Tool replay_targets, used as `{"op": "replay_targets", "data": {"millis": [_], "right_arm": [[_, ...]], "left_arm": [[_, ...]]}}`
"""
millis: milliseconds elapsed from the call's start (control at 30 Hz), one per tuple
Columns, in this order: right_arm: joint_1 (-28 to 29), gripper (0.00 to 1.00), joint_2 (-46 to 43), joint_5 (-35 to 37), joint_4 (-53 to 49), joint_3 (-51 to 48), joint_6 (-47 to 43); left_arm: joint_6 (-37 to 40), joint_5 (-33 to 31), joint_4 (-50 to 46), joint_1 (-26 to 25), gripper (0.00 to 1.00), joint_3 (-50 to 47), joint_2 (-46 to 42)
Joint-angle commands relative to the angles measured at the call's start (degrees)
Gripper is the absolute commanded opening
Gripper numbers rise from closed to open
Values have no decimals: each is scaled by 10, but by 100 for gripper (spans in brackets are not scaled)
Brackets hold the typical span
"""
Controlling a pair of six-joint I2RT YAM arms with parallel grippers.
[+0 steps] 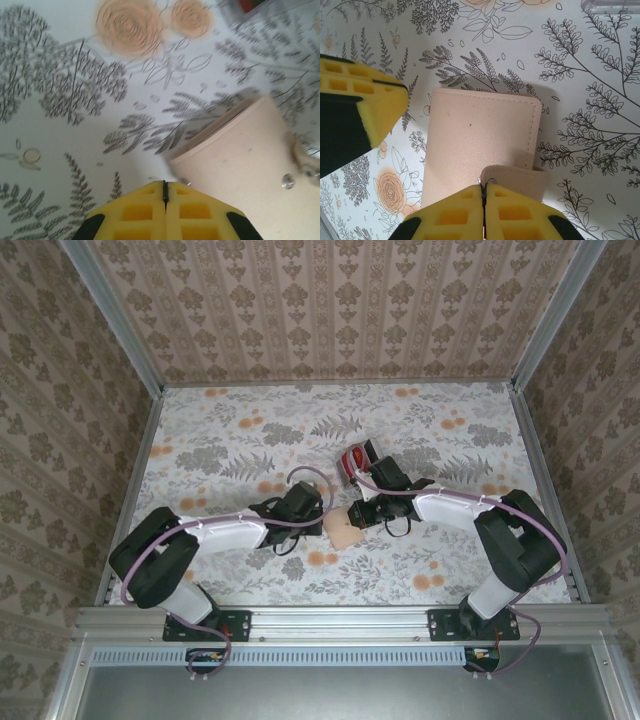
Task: Put the credit cards into the card holder
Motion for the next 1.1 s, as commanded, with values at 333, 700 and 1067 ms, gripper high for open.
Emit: {"op": "replay_targets", "data": {"millis": [333,700,1067], "right_arm": [[15,10,4,30,-35,21,-22],[16,10,7,39,-46,26,-25],[18,10,16,31,-45,30,-22]], "left_arm": [[-45,71,63,-2,5,-14,26],[-20,64,42,5,4,20,45],[-5,70,49,20,5,39,53]]}}
